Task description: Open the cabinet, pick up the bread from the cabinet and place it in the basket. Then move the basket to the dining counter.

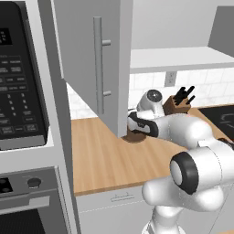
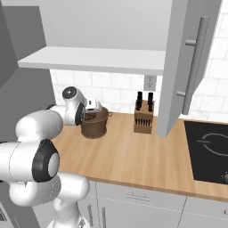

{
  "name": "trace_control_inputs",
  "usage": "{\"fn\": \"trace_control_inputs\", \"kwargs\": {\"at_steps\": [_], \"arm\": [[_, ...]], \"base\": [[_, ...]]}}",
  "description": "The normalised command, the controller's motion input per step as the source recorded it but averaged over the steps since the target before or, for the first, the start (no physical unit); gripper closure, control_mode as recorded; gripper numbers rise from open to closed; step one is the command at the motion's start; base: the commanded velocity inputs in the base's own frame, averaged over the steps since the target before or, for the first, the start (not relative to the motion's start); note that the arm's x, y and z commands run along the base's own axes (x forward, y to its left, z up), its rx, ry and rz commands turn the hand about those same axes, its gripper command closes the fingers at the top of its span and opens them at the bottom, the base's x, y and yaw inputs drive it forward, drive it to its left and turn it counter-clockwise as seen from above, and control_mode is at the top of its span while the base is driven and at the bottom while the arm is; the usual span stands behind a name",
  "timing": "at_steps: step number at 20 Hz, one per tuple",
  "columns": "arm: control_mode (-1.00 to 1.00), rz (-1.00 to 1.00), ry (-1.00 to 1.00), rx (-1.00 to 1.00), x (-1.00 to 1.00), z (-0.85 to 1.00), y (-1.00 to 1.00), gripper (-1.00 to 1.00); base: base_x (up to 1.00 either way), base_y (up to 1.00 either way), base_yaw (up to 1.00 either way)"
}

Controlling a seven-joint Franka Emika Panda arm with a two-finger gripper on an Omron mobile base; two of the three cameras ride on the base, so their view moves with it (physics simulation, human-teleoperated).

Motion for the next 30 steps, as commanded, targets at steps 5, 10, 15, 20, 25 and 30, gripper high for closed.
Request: {"fn": "trace_control_inputs", "kwargs": {"at_steps": [5, 10, 15, 20, 25, 30], "arm": [[-1.00, 0.00, 0.00, -0.02, 0.33, -0.24, 0.00, 1.00], [-1.00, 0.00, 0.00, -0.03, 0.37, -0.22, 0.04, 1.00], [-1.00, 0.00, 0.00, -0.02, 0.24, -0.20, 0.00, 1.00], [-1.00, 0.00, 0.00, -0.01, 0.21, -0.21, 0.00, 1.00], [-1.00, 0.00, 0.00, 0.00, 0.01, -0.10, 0.00, -1.00], [-1.00, 0.00, -0.01, 0.00, -0.01, 0.34, 0.00, -1.00]], "base": [[0.00, 0.00, 0.00], [0.00, 0.00, 0.00], [0.00, 0.00, 0.00], [0.00, 0.00, 0.00], [0.00, 0.00, 0.00], [0.00, 0.00, 0.00]]}}
